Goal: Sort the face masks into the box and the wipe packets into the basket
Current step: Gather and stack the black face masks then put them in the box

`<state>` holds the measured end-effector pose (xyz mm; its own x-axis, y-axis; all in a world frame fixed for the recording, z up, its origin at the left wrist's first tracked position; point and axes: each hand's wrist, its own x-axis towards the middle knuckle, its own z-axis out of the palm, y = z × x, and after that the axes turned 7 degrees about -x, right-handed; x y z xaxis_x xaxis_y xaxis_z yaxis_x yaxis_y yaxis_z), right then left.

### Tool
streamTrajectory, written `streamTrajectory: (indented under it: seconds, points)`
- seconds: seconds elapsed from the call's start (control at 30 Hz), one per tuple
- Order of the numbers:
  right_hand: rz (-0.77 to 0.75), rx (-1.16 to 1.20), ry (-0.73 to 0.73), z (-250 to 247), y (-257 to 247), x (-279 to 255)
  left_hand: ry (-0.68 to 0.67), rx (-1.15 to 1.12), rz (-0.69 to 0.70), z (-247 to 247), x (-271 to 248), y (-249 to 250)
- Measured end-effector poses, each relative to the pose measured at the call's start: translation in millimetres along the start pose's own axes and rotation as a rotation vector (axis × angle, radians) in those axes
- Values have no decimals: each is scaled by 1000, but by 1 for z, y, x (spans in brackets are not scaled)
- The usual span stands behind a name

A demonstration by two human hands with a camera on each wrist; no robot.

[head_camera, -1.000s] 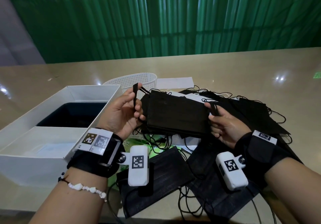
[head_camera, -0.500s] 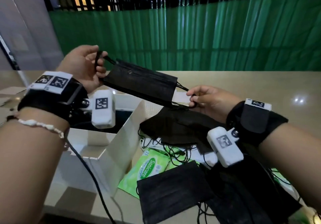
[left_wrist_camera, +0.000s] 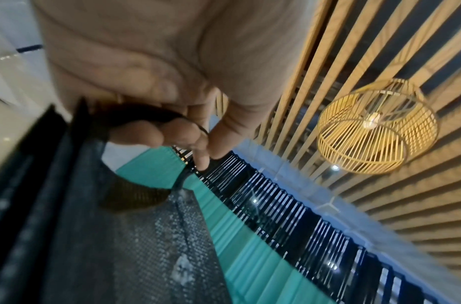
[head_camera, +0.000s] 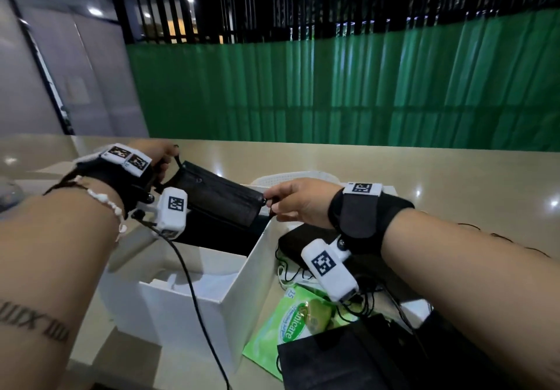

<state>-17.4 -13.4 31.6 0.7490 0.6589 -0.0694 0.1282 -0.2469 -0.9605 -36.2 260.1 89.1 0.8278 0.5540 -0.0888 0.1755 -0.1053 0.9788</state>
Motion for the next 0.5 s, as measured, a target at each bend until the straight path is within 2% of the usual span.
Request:
streamTrajectory:
  seconds: [0.1,0.17,0.23,0.33,0.43,0.5]
  points:
    - [43,-64,-18,7,3,6,-46,59,-45,7,10,-19]
    - [73,-92,-33,10,6,8,-14,126,-76,14,10,-27]
    - [97,-153,-30,9,8,8,-9,253,-148,19,5,-33]
    - [102,-242,16,3,12,5,-91,367,-285,21,4,-40]
    - [100,-268,84,-9,20,0,-67,420,-324,26,-2,-43]
    - [99,-282,119,-19,25,-5,-64,421,-265,30,-7,-41]
